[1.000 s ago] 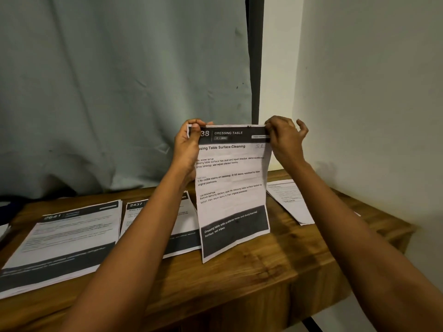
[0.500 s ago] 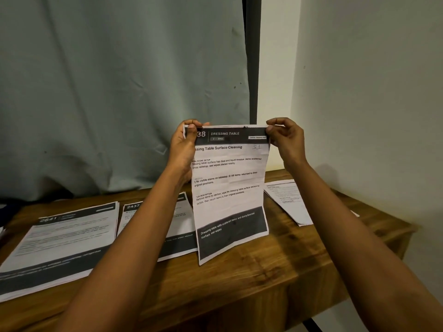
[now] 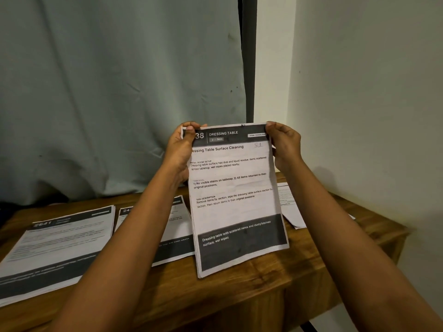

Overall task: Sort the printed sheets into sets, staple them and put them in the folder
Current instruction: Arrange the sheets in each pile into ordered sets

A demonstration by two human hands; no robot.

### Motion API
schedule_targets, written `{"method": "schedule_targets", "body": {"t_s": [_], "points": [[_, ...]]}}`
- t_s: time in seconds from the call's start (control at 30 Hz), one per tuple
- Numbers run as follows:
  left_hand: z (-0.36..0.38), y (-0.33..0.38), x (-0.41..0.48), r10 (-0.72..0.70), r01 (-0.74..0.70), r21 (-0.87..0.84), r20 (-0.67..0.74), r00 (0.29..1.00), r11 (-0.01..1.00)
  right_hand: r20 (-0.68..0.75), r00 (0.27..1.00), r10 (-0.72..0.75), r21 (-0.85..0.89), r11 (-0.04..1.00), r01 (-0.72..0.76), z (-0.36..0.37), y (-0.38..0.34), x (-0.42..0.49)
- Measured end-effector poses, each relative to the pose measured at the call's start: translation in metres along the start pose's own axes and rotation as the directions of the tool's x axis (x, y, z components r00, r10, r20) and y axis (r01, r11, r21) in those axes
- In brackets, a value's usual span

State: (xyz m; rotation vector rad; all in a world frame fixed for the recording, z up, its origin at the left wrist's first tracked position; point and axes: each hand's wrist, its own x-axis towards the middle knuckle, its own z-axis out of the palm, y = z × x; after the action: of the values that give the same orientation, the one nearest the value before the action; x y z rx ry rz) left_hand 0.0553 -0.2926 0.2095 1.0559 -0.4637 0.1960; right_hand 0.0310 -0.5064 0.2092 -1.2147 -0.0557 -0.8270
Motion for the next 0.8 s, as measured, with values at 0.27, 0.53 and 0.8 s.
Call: {"method": "schedule_targets", "body": {"t_s": [0.27, 0.53, 0.8], "points": [[-0.014, -0.008, -0.002, -0.084, 0.086, 0.035, -0.049, 0.995, 0.996, 0.042, 0.998, -0.055, -0.220, 0.974, 0.063, -0.005, 0.011, -0.001], [-0.023, -0.014, -0.007, -0.169, 0.173, 0.033, -0.098, 0.981, 0.984, 0.061, 0.997, 0.048, -0.294, 0.955, -0.028, -0.006, 0.022, -0.002], [-0.031, -0.025, -0.013, -0.241, 0.240, -0.024, -0.102, 0.965, 0.970, 0.031, 0.966, 0.257, -0.112, 0.961, -0.252, 0.000, 0.033, -0.006]]}}
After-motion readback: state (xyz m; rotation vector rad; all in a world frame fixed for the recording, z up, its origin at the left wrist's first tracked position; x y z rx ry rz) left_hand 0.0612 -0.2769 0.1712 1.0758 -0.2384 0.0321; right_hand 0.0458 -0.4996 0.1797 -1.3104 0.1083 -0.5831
